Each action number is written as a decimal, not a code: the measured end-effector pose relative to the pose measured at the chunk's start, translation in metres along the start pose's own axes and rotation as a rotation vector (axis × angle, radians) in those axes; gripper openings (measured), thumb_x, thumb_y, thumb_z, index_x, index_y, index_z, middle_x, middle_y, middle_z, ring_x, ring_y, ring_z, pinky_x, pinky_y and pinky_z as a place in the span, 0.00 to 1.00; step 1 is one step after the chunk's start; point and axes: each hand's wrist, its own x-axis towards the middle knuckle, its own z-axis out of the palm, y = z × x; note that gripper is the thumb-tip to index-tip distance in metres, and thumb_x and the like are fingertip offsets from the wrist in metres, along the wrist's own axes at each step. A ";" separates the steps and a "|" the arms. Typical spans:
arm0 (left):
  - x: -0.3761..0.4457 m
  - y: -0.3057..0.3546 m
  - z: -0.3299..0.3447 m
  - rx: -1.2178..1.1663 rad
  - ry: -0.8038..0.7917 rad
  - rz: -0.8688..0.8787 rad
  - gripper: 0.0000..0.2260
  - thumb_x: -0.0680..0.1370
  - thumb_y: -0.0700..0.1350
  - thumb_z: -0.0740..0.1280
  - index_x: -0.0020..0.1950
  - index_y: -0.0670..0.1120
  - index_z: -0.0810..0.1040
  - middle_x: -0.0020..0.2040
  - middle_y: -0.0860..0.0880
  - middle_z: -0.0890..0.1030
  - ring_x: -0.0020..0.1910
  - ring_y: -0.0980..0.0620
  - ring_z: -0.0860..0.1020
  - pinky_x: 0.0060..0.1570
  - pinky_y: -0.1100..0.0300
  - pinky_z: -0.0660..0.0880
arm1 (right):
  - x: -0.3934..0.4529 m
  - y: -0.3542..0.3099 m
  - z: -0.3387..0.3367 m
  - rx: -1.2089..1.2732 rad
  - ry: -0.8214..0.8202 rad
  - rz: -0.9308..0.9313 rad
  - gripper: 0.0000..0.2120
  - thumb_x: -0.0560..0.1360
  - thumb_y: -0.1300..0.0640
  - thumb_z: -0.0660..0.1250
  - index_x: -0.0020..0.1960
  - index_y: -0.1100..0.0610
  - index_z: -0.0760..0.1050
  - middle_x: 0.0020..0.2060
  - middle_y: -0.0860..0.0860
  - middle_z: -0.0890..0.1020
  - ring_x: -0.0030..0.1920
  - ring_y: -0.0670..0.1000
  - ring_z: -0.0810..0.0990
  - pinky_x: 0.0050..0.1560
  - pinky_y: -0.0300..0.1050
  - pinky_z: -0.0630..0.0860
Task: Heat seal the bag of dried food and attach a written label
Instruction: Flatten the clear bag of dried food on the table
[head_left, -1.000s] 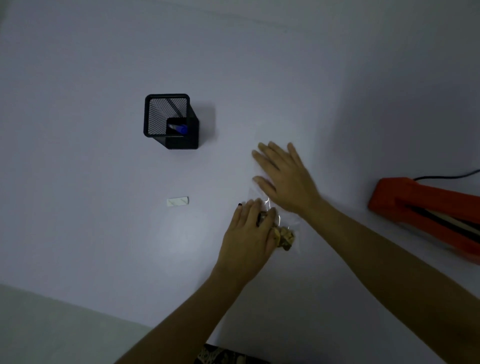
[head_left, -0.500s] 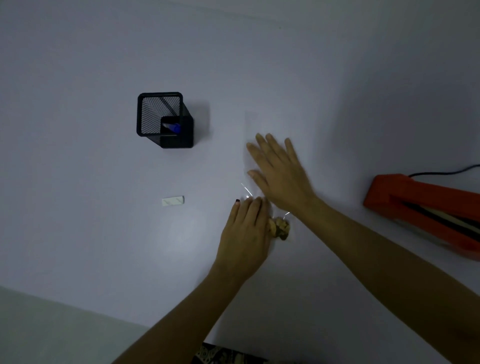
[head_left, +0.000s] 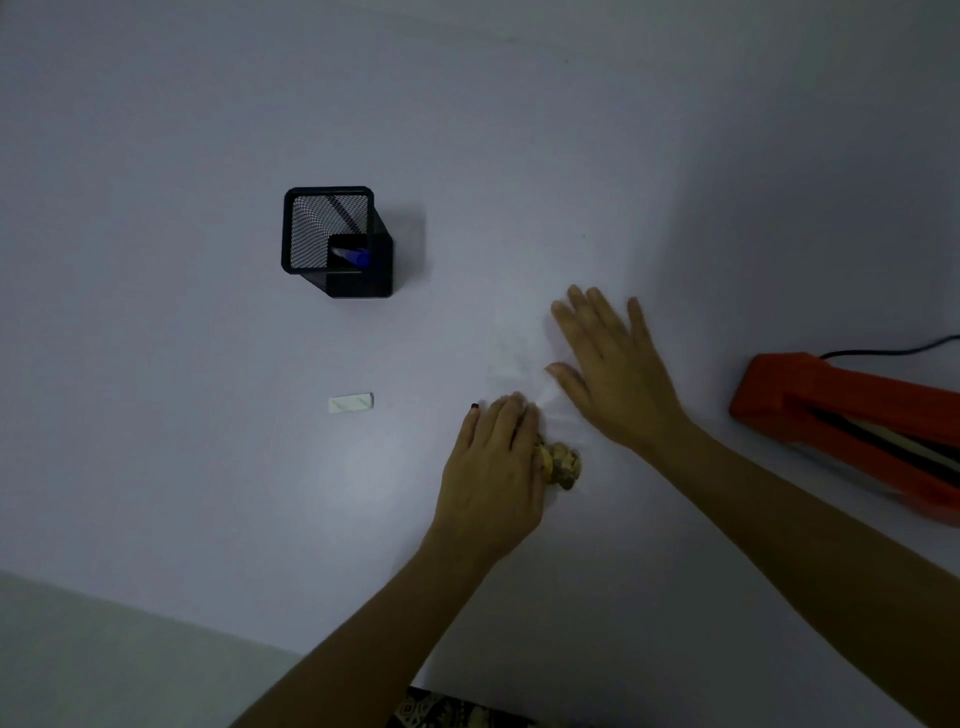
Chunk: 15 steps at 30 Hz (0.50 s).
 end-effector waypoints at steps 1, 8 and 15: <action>0.000 0.000 0.000 0.004 0.002 0.007 0.24 0.78 0.51 0.53 0.68 0.41 0.72 0.67 0.41 0.74 0.67 0.44 0.72 0.70 0.44 0.67 | 0.003 -0.009 0.000 0.030 0.008 -0.039 0.28 0.81 0.45 0.50 0.75 0.58 0.55 0.74 0.59 0.61 0.75 0.58 0.58 0.74 0.62 0.53; -0.001 -0.004 -0.002 0.048 -0.023 0.037 0.23 0.79 0.50 0.53 0.71 0.42 0.69 0.70 0.42 0.72 0.71 0.43 0.68 0.72 0.44 0.62 | 0.013 -0.002 0.011 0.037 -0.025 -0.022 0.24 0.82 0.49 0.48 0.75 0.58 0.56 0.75 0.58 0.61 0.75 0.58 0.58 0.73 0.62 0.55; 0.001 -0.004 0.002 0.019 -0.043 0.044 0.23 0.79 0.50 0.55 0.72 0.43 0.68 0.71 0.43 0.71 0.71 0.44 0.68 0.73 0.45 0.61 | 0.030 -0.004 0.007 -0.015 0.009 -0.119 0.24 0.81 0.51 0.51 0.75 0.59 0.56 0.75 0.59 0.61 0.75 0.59 0.59 0.74 0.60 0.52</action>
